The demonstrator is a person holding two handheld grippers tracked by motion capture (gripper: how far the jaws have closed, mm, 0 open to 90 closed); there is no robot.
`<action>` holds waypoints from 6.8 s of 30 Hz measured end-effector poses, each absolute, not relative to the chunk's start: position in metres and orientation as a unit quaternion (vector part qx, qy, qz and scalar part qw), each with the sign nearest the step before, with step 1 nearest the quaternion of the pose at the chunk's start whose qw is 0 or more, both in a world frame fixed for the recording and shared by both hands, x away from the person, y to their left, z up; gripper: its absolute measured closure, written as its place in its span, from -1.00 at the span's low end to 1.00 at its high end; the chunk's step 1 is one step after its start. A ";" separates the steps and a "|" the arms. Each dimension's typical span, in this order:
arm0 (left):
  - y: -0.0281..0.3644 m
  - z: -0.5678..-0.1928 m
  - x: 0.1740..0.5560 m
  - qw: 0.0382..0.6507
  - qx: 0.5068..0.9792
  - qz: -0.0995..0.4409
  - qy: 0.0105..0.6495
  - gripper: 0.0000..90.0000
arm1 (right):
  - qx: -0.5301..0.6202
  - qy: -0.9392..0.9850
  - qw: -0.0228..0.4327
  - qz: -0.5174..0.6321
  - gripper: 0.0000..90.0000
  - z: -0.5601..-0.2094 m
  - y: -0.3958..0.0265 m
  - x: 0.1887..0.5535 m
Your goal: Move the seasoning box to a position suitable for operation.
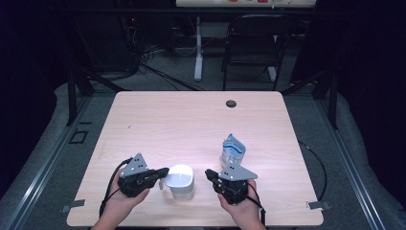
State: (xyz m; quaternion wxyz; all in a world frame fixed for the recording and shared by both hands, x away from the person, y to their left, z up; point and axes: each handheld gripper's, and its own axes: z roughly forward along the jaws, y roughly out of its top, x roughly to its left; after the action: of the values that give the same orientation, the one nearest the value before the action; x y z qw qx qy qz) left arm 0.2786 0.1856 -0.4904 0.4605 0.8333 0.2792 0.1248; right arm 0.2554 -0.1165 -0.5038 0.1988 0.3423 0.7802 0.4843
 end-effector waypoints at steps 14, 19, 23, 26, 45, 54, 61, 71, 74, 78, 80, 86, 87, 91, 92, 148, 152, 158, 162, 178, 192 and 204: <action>0.187 -0.491 0.279 0.462 0.832 0.122 0.282 1.00 | 0.329 0.794 0.180 0.479 0.97 -0.508 -0.109 0.256; 0.189 -0.490 0.279 0.458 0.833 0.123 0.285 1.00 | 0.327 0.795 0.176 0.479 0.97 -0.510 -0.106 0.255; 0.189 -0.490 0.279 0.460 0.833 0.121 0.284 1.00 | 0.322 0.799 0.172 0.477 0.97 -0.510 -0.104 0.255; 0.190 -0.490 0.279 0.462 0.832 0.121 0.283 1.00 | 0.320 0.802 0.172 0.475 0.98 -0.510 -0.103 0.255; 0.193 -0.491 0.278 0.460 0.830 0.123 0.290 1.00 | 0.305 0.811 0.160 0.473 1.00 -0.513 -0.092 0.255; 0.194 -0.491 0.278 0.460 0.830 0.122 0.291 1.00 | 0.299 0.814 0.156 0.473 1.00 -0.515 -0.088 0.254; 0.194 -0.492 0.278 0.461 0.830 0.122 0.291 1.00 | 0.294 0.816 0.153 0.474 1.00 -0.515 -0.086 0.254; 0.193 -0.491 0.278 0.458 0.831 0.123 0.289 1.00 | 0.296 0.814 0.153 0.477 1.00 -0.515 -0.086 0.254; 0.194 -0.491 0.278 0.458 0.832 0.124 0.289 1.00 | 0.297 0.813 0.152 0.478 1.00 -0.515 -0.086 0.254; 0.193 -0.491 0.278 0.459 0.830 0.123 0.291 1.00 | 0.296 0.814 0.152 0.476 1.00 -0.515 -0.086 0.254; 0.194 -0.491 0.278 0.459 0.831 0.125 0.289 0.99 | 0.297 0.814 0.152 0.477 1.00 -0.515 -0.086 0.254; 0.193 -0.491 0.277 0.455 0.831 0.130 0.292 0.96 | 0.295 0.813 0.154 0.477 1.00 -0.513 -0.086 0.253; 0.193 -0.491 0.277 0.455 0.831 0.131 0.292 0.96 | 0.296 0.812 0.154 0.479 1.00 -0.513 -0.086 0.253; 0.193 -0.491 0.276 0.459 0.829 0.129 0.292 0.88 | 0.294 0.810 0.157 0.482 1.00 -0.509 -0.086 0.252; 0.193 -0.490 0.276 0.456 0.830 0.130 0.293 0.88 | 0.294 0.810 0.157 0.482 1.00 -0.509 -0.086 0.252; 0.241 -0.501 0.275 0.449 0.798 0.155 0.370 0.31 | 0.258 0.816 0.133 0.500 0.99 -0.472 -0.050 0.271; 0.241 -0.501 0.275 0.449 0.798 0.155 0.371 0.31 | 0.258 0.814 0.131 0.504 0.99 -0.470 -0.048 0.271; 0.242 -0.502 0.275 0.446 0.800 0.154 0.370 0.31 | 0.256 0.814 0.133 0.504 0.98 -0.469 -0.046 0.271; 0.242 -0.502 0.275 0.446 0.799 0.153 0.373 0.32 | 0.252 0.815 0.133 0.505 0.98 -0.468 -0.042 0.271; 0.243 -0.503 0.275 0.448 0.798 0.153 0.373 0.32 | 0.229 0.817 0.138 0.510 0.93 -0.457 -0.029 0.269; 0.246 -0.504 0.276 0.451 0.793 0.155 0.378 0.31 | 0.228 0.820 0.147 0.504 0.76 -0.458 -0.033 0.269; 0.245 -0.502 0.277 0.453 0.791 0.155 0.381 0.30 | 0.258 0.810 0.153 0.505 0.41 -0.470 -0.059 0.266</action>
State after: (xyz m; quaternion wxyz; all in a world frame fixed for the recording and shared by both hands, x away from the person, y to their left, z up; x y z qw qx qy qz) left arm 0.2772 0.2449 -0.5025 0.4532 0.7910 0.3809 0.1546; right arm 0.2662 -0.0592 -0.4700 0.1527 0.2580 0.8095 0.5048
